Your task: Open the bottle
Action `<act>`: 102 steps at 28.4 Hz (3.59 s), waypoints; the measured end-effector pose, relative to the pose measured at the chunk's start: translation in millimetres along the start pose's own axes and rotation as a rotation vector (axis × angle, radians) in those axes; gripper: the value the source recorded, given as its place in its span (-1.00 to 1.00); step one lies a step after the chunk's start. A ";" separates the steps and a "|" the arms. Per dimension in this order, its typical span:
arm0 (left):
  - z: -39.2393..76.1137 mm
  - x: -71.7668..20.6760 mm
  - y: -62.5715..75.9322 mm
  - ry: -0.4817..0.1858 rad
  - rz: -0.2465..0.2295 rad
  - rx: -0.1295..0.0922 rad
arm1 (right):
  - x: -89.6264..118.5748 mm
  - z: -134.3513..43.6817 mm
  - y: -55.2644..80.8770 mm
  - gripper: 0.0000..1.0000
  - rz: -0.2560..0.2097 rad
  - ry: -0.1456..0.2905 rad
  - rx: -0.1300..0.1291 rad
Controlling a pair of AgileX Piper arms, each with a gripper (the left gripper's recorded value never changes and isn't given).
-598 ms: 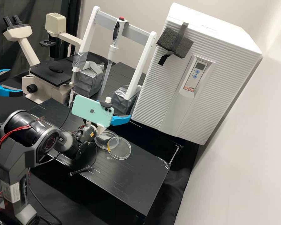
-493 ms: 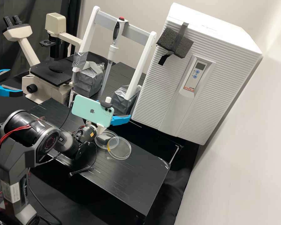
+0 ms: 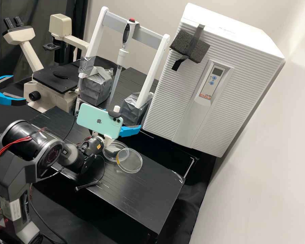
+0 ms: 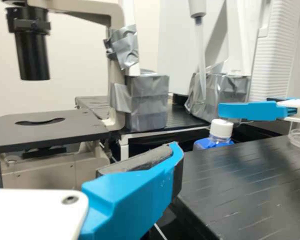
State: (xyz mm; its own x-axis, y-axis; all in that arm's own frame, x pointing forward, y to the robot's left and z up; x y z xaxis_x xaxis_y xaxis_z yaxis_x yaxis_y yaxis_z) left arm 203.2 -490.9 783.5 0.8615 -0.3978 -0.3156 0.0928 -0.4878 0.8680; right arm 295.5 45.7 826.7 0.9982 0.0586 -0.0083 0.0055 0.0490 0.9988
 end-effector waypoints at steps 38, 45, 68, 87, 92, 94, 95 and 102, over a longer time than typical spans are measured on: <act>6.5 2.9 -0.5 -0.029 -0.001 -0.005 | -9.6 -4.6 -35.0 -1.00 -0.136 0.044 0.064; 6.5 2.9 -0.5 -0.029 -0.001 -0.005 | -8.1 -8.3 -36.4 -1.00 -0.141 0.059 0.063; 6.9 3.0 -0.7 -0.031 -0.001 0.017 | -6.5 -9.7 -38.8 -1.00 -0.143 0.070 0.064; 6.9 4.1 0.7 -0.033 0.004 0.019 | -5.0 -11.0 -37.6 -1.00 -0.138 0.076 0.063; 6.2 4.9 2.2 -0.027 0.012 0.017 | -5.0 -11.0 -37.6 -1.00 -0.138 0.076 0.063; 6.2 4.9 2.2 -0.027 0.012 0.017 | -5.0 -11.0 -37.6 -1.00 -0.138 0.076 0.063; 6.2 4.9 2.2 -0.027 0.012 0.017 | -5.0 -11.0 -37.6 -1.00 -0.138 0.076 0.063; 6.0 4.8 2.8 -0.023 0.016 0.015 | -1.8 -16.8 -37.4 -1.00 -0.135 0.098 0.063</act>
State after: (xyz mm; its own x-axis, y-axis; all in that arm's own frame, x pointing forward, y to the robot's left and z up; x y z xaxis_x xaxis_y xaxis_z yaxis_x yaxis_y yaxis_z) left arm 204.6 -498.8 782.1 0.8510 -0.4235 -0.3106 0.0712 -0.4929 0.8672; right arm 292.5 60.5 788.6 0.9777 0.1525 -0.1445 0.1461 0.0004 0.9893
